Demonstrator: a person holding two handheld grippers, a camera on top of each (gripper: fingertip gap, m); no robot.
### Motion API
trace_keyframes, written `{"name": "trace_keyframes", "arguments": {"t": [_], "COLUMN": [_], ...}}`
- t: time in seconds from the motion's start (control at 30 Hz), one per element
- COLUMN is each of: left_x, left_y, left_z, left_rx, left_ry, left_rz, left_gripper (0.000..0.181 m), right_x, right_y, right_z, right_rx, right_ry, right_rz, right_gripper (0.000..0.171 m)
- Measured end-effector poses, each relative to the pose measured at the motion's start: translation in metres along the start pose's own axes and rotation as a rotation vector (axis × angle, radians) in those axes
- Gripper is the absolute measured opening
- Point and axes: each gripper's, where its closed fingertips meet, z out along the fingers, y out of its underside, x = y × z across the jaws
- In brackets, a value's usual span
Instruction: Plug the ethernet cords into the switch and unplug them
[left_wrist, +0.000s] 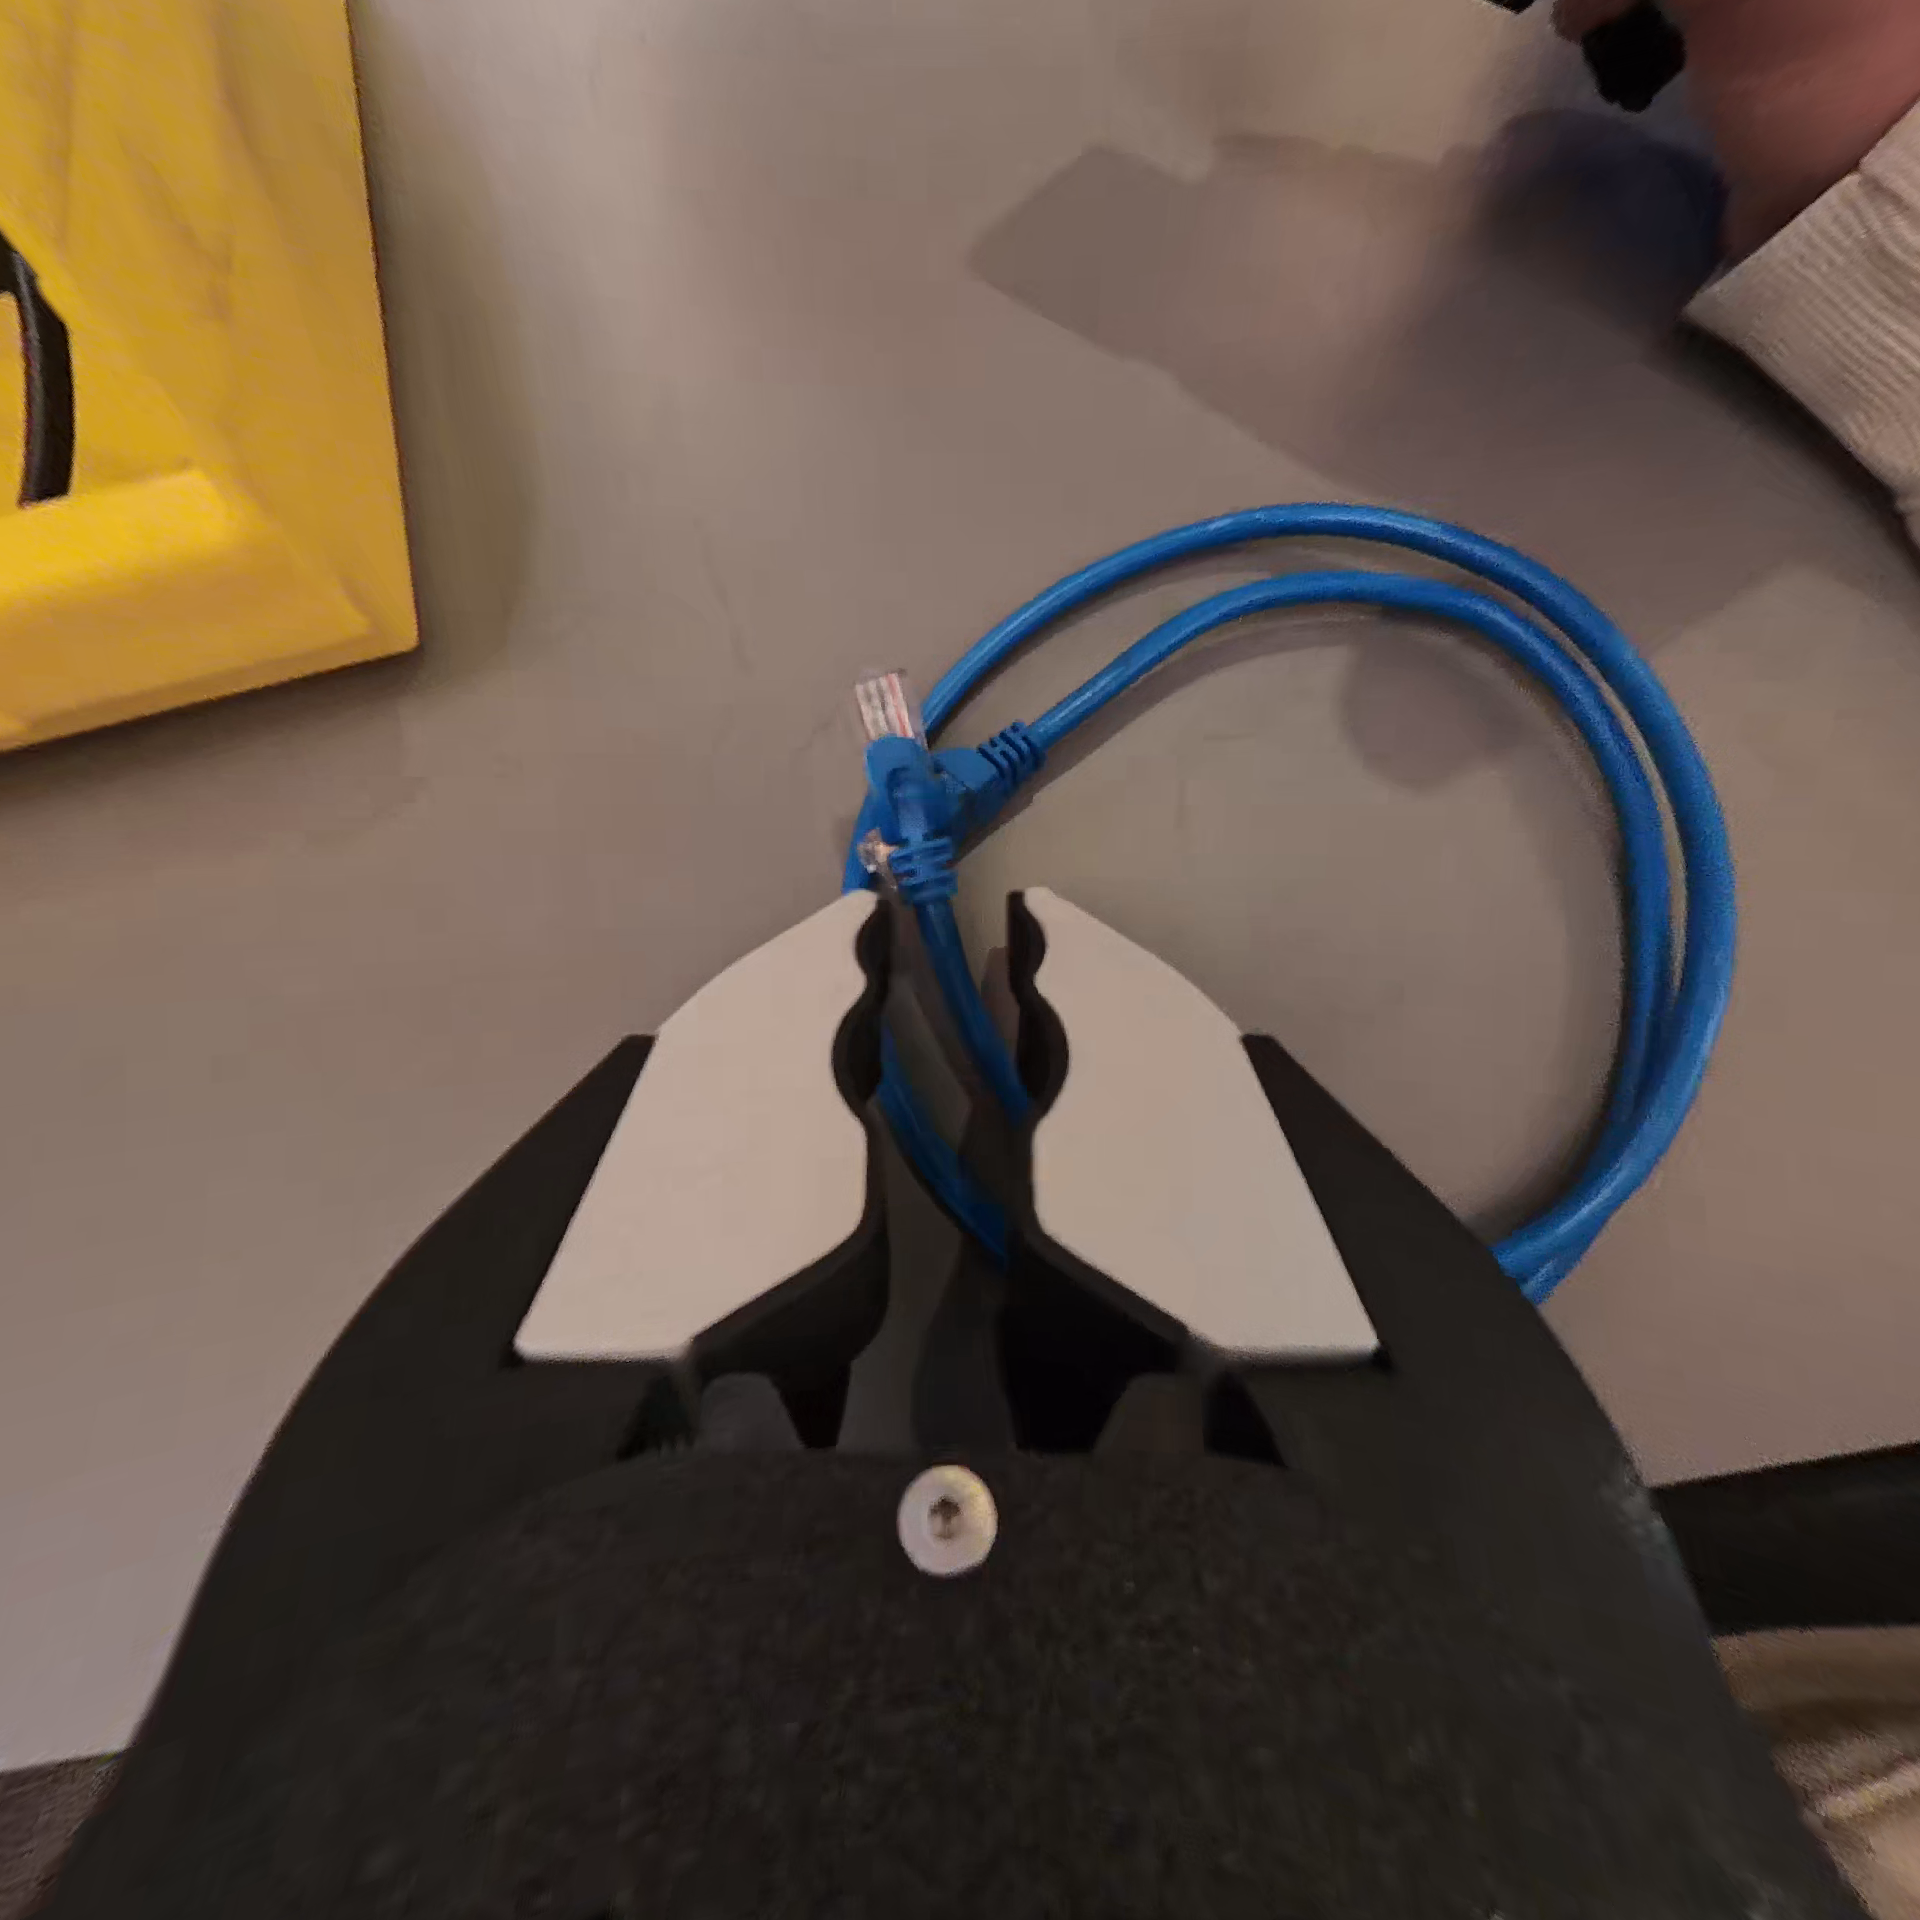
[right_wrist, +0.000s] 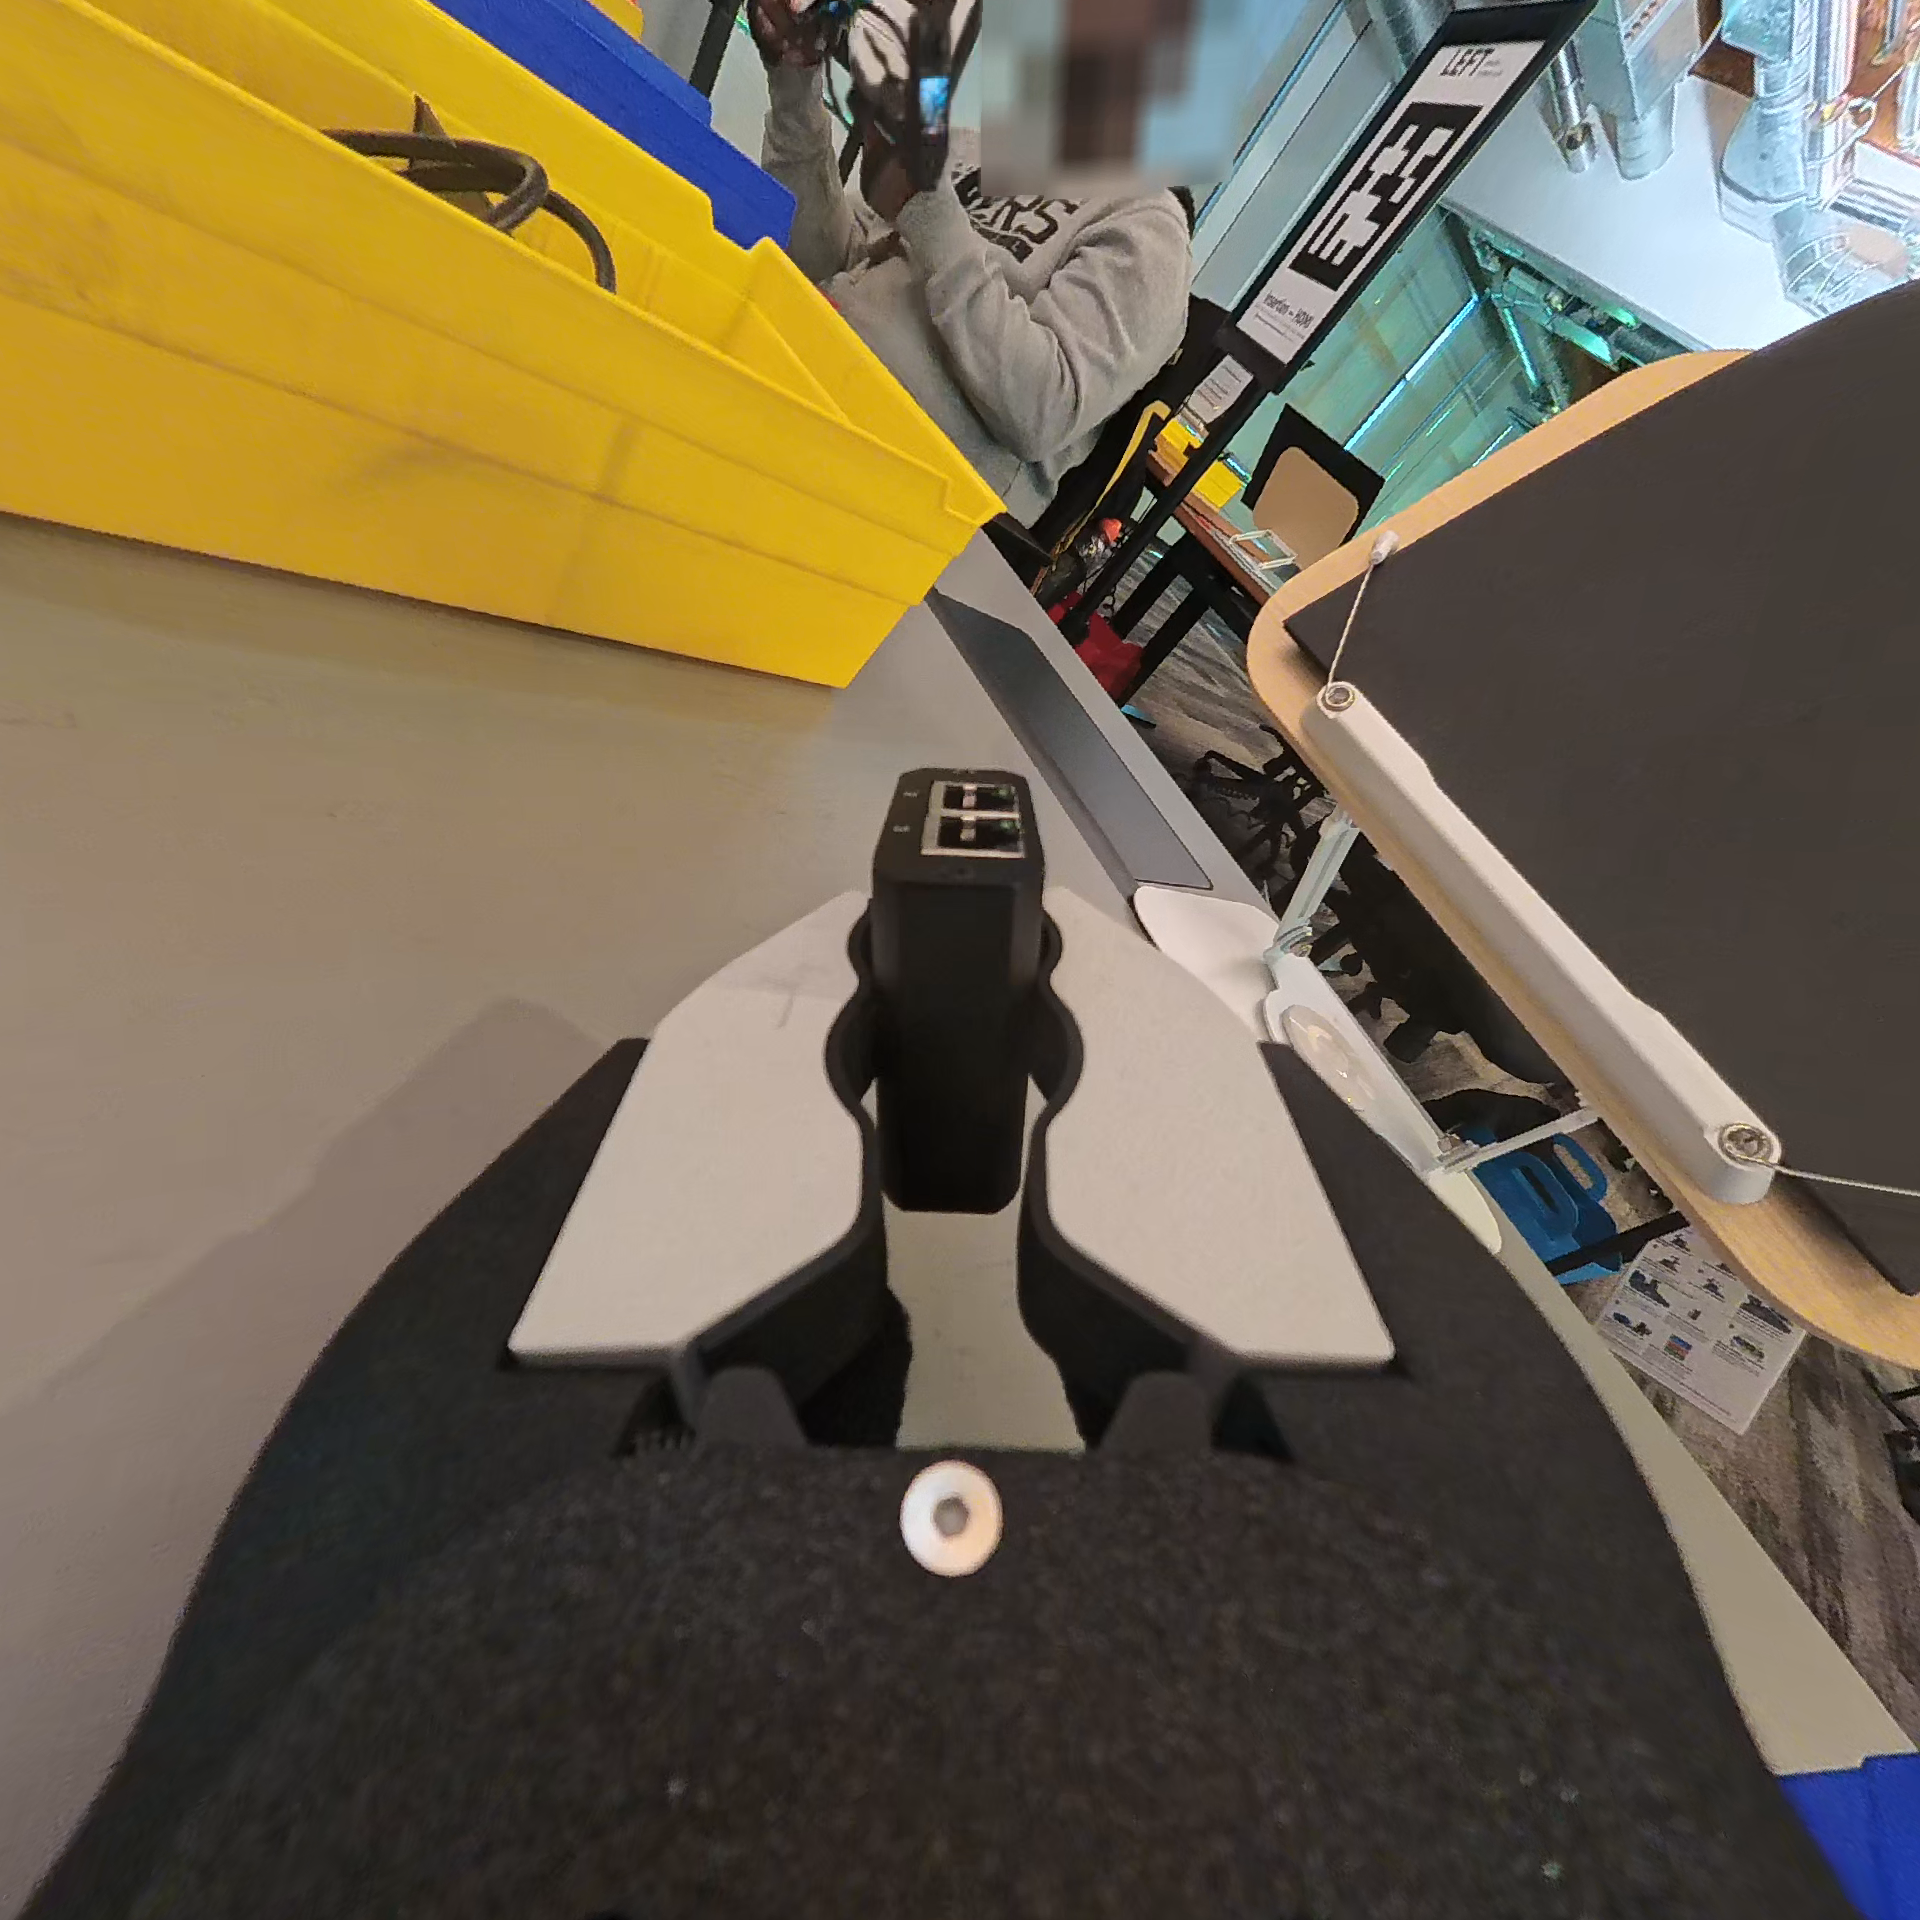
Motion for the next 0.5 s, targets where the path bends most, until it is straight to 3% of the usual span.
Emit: {"name": "trace_keyframes", "arguments": {"t": [0.07, 0.23, 0.37, 0.5], "left_x": [-0.001, 0.003, 0.012, 0.015], "left_y": [-0.005, -0.01, -0.028, -0.069], "left_z": [0.003, 0.013, 0.009, -0.007], "left_rx": [0.021, -0.016, -0.004, -0.051], "left_ry": [-0.01, 0.031, 0.18, 0.402], "left_rz": [0.039, 0.122, 0.151, 0.175], "left_gripper": [0.009, 0.009, 0.008, 0.008], "right_x": [-0.001, -0.002, -0.004, -0.009], "right_y": [0.0, 0.0, -0.004, -0.015], "right_z": [0.0, 0.0, -0.001, -0.005], "right_rx": [-0.002, -0.004, 0.016, 0.072], "right_ry": [-0.004, -0.006, -0.011, -0.013], "right_rz": [-0.001, -0.011, -0.017, -0.076], "right_gripper": [0.025, 0.025, 0.024, 0.025]}}
